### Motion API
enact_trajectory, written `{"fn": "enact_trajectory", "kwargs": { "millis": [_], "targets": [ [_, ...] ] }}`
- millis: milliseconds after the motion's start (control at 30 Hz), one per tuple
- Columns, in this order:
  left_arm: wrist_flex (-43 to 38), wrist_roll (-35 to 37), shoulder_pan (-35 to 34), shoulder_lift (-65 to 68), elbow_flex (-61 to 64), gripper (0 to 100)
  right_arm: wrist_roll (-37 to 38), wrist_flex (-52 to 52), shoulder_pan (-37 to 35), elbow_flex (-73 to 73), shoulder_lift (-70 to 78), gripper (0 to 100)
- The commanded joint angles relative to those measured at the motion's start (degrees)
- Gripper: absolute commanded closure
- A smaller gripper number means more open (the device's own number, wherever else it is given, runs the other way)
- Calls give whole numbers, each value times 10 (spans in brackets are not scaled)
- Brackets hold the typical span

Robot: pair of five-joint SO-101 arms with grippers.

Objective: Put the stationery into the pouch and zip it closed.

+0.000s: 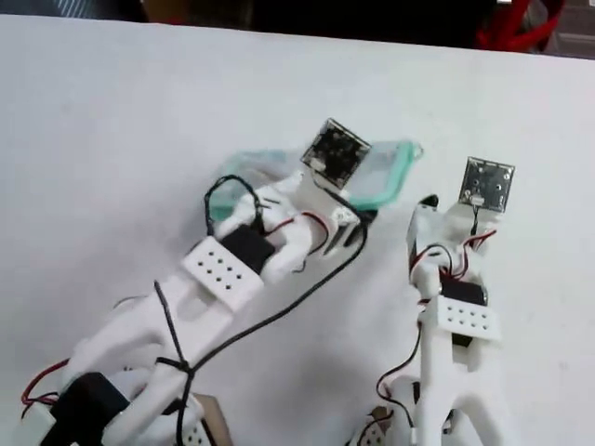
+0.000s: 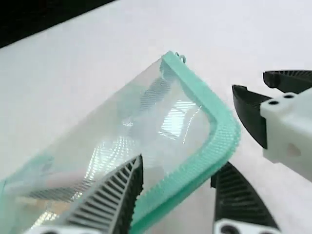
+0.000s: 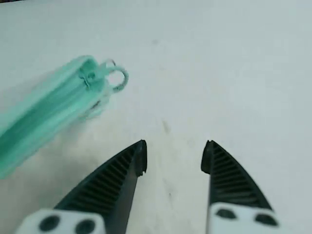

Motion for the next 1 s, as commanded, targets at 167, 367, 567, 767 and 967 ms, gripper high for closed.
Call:
{"fn": "enact_trajectory", "kwargs": {
  "millis": [167,367,567,767,967],
  "targets": [
    [187,8,48,-2,-142,718,-7,-26,35,-3,0,814],
    [264,27,78,-7,-204,719,-30,-26,44,-3,0,814],
    [368,-61,11,-71,-321,772,-30,-26,44,-3,0,814],
    [367,-68,-191,-138,-295,976,-30,-26,43,-3,0,814],
    [126,-62,-343,-61,-72,977,-27,-26,40,-2,0,815]
  ]
}}
